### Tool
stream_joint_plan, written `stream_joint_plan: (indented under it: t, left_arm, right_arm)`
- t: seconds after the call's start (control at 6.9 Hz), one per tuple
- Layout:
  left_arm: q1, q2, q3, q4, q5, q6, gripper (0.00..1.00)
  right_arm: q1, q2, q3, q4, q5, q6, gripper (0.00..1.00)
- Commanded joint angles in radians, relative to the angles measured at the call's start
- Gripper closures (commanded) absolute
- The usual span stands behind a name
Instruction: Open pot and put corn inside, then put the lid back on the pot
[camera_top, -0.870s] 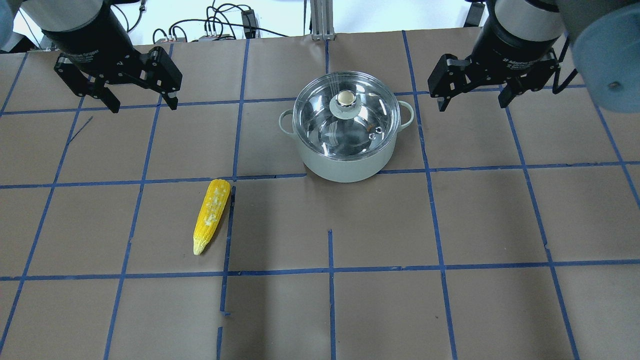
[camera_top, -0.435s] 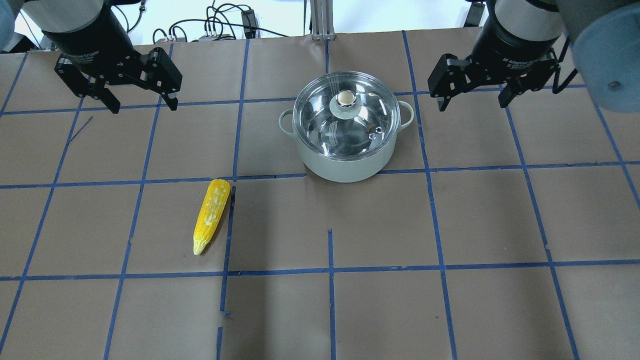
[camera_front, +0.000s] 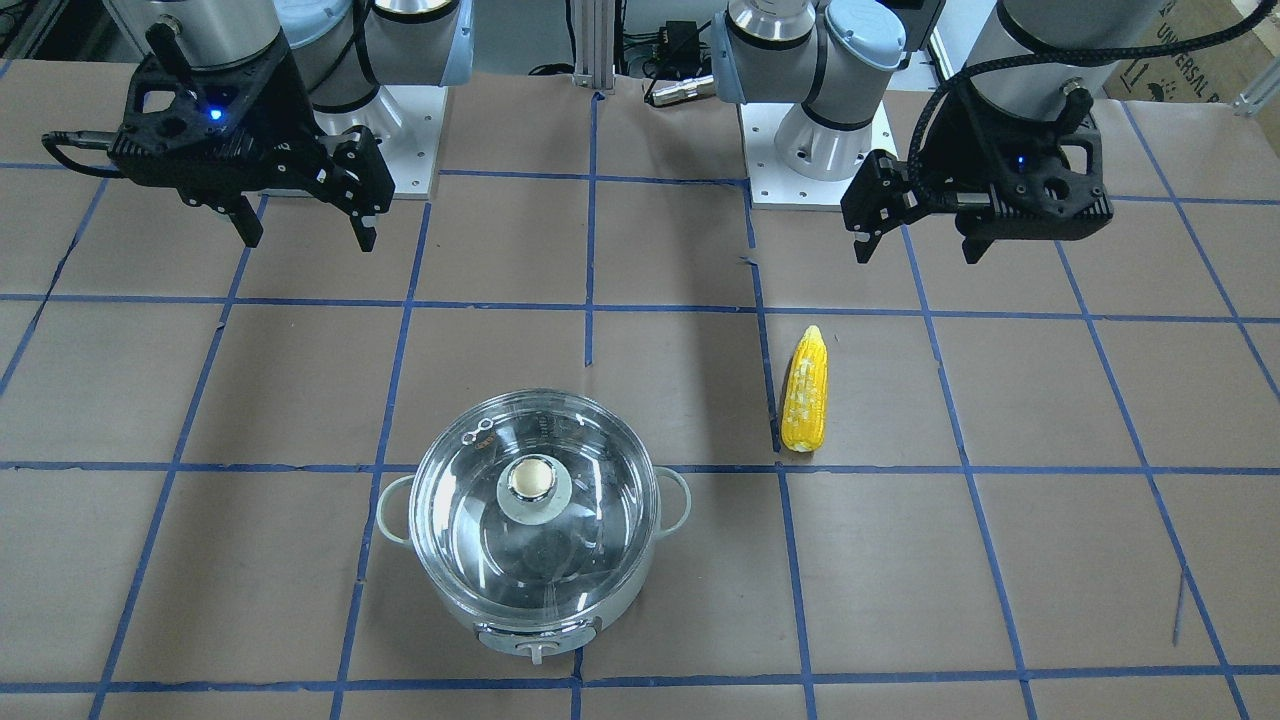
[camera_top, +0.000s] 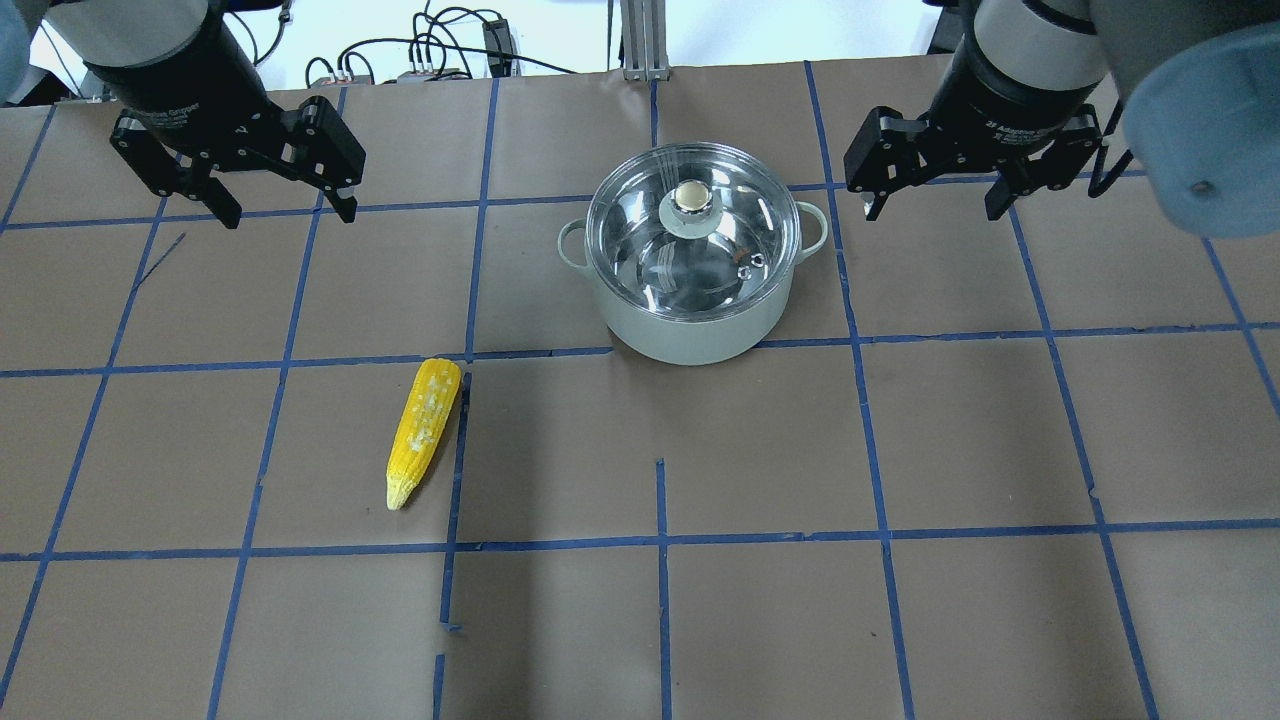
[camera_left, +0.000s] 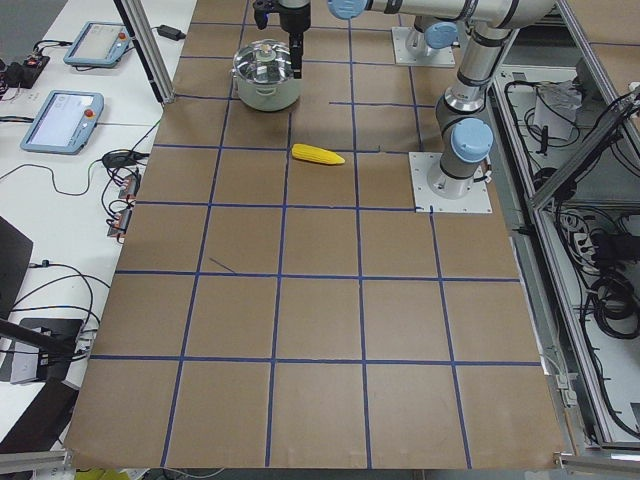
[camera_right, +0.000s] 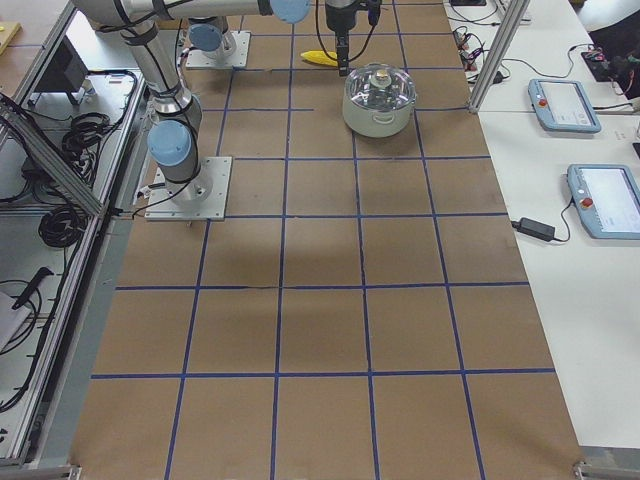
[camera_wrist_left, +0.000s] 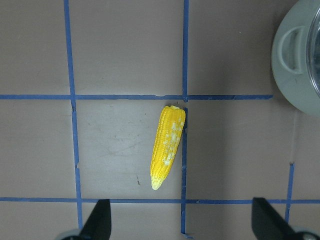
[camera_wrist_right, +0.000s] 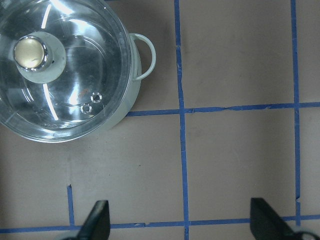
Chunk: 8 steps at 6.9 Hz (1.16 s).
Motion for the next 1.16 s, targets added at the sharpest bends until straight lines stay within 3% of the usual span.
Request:
stream_joint_plan:
  t: [0.0, 0.29, 0.72, 1.01]
  left_arm:
    - [0.000, 0.013, -0.003, 0.000, -0.001, -0.001, 0.00]
    - [0.000, 0.007, -0.003, 0.001, -0.004, -0.001, 0.00]
    - [0.000, 0.006, -0.003, 0.001, -0.002, -0.001, 0.00]
    - [0.000, 0.012, -0.005, 0.000, -0.001, -0.001, 0.00]
  right_arm:
    - [0.045, 0.057, 0.033, -0.127, 0.001, 0.006, 0.01]
    - [0.157, 0.215, -0.019, -0.217, 0.006, 0.009, 0.01]
    - [0.208, 0.467, -0.247, -0.233, -0.003, 0.058, 0.02]
    - [0.208, 0.535, -0.302, -0.236, -0.005, 0.058, 0.05]
